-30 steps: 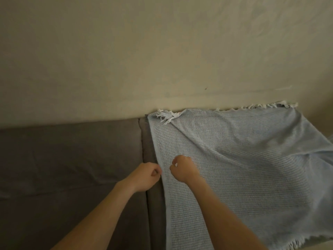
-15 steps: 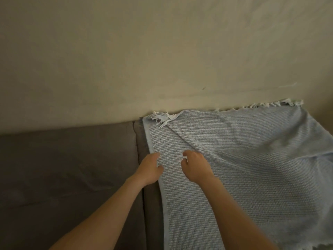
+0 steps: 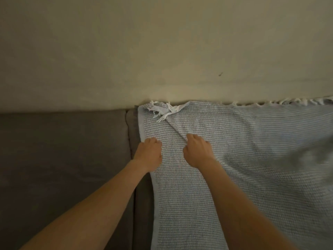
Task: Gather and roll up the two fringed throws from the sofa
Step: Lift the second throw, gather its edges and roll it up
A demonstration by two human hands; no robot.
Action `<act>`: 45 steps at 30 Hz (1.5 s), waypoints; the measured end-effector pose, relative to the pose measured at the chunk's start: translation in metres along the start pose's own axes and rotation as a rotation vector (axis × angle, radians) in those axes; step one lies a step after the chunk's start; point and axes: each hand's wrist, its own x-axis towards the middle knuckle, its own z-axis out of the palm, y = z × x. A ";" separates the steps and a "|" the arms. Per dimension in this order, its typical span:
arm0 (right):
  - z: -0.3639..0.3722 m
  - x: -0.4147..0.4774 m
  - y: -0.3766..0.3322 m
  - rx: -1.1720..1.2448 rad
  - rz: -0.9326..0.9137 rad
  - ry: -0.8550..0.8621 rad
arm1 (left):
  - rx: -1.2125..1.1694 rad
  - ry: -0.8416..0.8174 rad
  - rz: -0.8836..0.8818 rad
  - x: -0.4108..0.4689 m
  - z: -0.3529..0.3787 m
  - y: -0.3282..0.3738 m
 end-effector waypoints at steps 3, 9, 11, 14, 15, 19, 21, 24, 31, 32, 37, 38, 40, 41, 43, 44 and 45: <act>0.014 0.043 0.013 -0.026 -0.007 -0.063 | 0.175 -0.126 0.026 0.039 0.014 -0.011; 0.054 0.133 0.020 0.018 -0.028 -0.194 | 0.256 0.036 0.004 0.118 0.032 -0.034; 0.066 0.158 0.019 0.045 -0.023 -0.224 | 0.341 0.106 0.045 0.142 0.037 -0.037; 0.078 0.183 0.017 0.030 0.009 -0.248 | 0.306 0.191 0.045 0.176 0.038 -0.037; 0.081 0.190 0.016 0.009 0.012 -0.259 | 0.302 0.193 0.024 0.185 0.038 -0.037; 0.085 0.204 0.017 -0.027 0.030 -0.299 | 0.307 0.162 -0.156 0.206 0.043 -0.037; 0.083 0.212 0.019 -0.022 0.036 -0.297 | 0.321 0.157 -0.221 0.214 0.046 -0.039; 0.081 0.221 0.018 0.011 0.043 -0.249 | 0.287 0.137 -0.220 0.223 0.042 -0.042; 0.088 0.220 0.019 0.001 0.049 -0.253 | 0.218 0.078 -0.140 0.202 0.046 -0.039; 0.088 0.218 0.022 -0.017 0.034 -0.281 | 0.171 0.046 -0.132 0.195 0.048 -0.038; 0.065 0.189 0.017 -0.026 -0.015 -0.198 | 0.069 0.042 -0.011 0.136 0.057 -0.034; 0.059 0.176 0.011 -0.009 -0.004 -0.044 | 0.068 0.063 -0.013 0.124 0.055 -0.032; 0.049 0.146 -0.005 -0.010 -0.049 0.217 | 0.070 0.057 0.012 0.102 0.051 -0.027; 0.050 0.135 -0.008 -0.043 -0.114 0.275 | 0.083 0.062 0.036 0.089 0.047 -0.022; 0.049 0.115 -0.011 -0.183 -0.271 0.205 | 0.118 0.078 0.092 0.064 0.032 -0.014; 0.046 0.107 -0.012 -0.243 -0.341 0.095 | 0.122 0.093 0.092 0.054 0.024 -0.011; 0.042 0.102 -0.011 -0.250 -0.371 -0.011 | 0.114 0.115 0.080 0.047 0.019 -0.011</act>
